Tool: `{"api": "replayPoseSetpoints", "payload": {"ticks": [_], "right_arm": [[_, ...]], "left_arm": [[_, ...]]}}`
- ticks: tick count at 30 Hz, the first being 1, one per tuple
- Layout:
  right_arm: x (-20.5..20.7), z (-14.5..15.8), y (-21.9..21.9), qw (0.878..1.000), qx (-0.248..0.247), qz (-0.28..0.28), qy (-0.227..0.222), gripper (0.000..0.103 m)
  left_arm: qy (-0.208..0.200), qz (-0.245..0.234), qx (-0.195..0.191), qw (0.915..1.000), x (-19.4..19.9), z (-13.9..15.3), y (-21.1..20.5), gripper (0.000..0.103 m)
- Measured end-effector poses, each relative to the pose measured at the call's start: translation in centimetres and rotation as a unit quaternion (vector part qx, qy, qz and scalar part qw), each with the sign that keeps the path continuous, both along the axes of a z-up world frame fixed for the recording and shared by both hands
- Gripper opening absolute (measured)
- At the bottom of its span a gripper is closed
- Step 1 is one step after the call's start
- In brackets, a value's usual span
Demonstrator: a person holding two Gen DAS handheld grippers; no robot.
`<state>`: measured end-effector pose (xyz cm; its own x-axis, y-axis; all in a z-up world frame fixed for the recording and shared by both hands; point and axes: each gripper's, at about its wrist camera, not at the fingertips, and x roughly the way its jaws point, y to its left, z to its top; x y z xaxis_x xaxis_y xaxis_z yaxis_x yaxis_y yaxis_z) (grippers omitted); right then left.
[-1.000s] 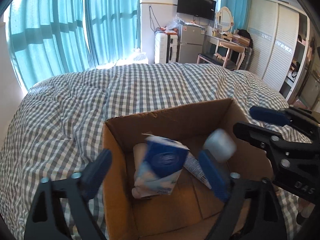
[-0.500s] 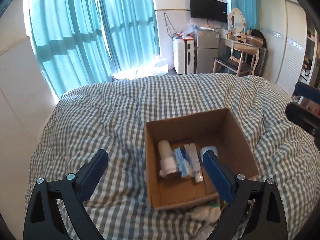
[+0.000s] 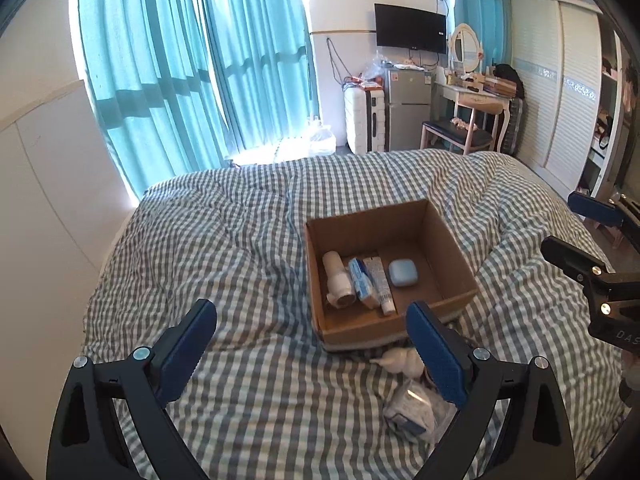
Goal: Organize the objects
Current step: 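Move the left tool back to the clear cotton-swab jar, then grasp the clear cotton-swab jar with the left tool and lift it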
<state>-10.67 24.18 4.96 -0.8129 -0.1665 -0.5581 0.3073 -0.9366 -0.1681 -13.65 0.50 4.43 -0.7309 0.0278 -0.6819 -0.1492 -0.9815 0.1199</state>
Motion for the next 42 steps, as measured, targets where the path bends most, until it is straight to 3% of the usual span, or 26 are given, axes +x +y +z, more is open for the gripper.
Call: {"api": "replayPoseSetpoints", "payload": {"ticks": [8, 14, 17, 25, 33, 37, 42], "right_arm": [[1.2, -6.9, 0.5, 0.998, 0.018, 0.006, -0.066, 0.076], [1.1, -13.4, 0.9, 0.991, 0.059, 0.01, -0.117, 0.076], [0.6, -15.2, 1.2, 0.988, 0.06, 0.013, -0.141, 0.076], [-1.2, -17.5, 1.9, 0.979, 0.041, 0.018, -0.199, 0.076], [-1.7, -17.6, 2.1, 0.978, 0.027, 0.012, -0.208, 0.076], [-1.8, -17.7, 2.0, 0.977, 0.028, 0.011, -0.211, 0.076], [-1.8, -17.8, 2.0, 0.977, 0.031, 0.008, -0.212, 0.076]], "left_arm": [[-0.021, 0.027, 0.005, 0.9994, 2.4, -7.3, 1.1, 0.098], [-0.036, 0.013, 0.002, 0.9993, 2.8, -13.8, 2.7, 0.098], [-0.059, -0.003, 0.01, 0.9982, 2.8, -16.2, 3.2, 0.098], [-0.108, -0.062, 0.046, 0.9911, 3.5, -18.5, 4.2, 0.098], [-0.129, -0.158, 0.002, 0.979, 4.9, -20.3, 7.8, 0.098], [-0.147, -0.158, -0.035, 0.9757, 3.8, -21.8, 9.1, 0.098], [-0.168, -0.152, 0.031, 0.9734, 1.4, -22.2, 8.8, 0.096]]}}
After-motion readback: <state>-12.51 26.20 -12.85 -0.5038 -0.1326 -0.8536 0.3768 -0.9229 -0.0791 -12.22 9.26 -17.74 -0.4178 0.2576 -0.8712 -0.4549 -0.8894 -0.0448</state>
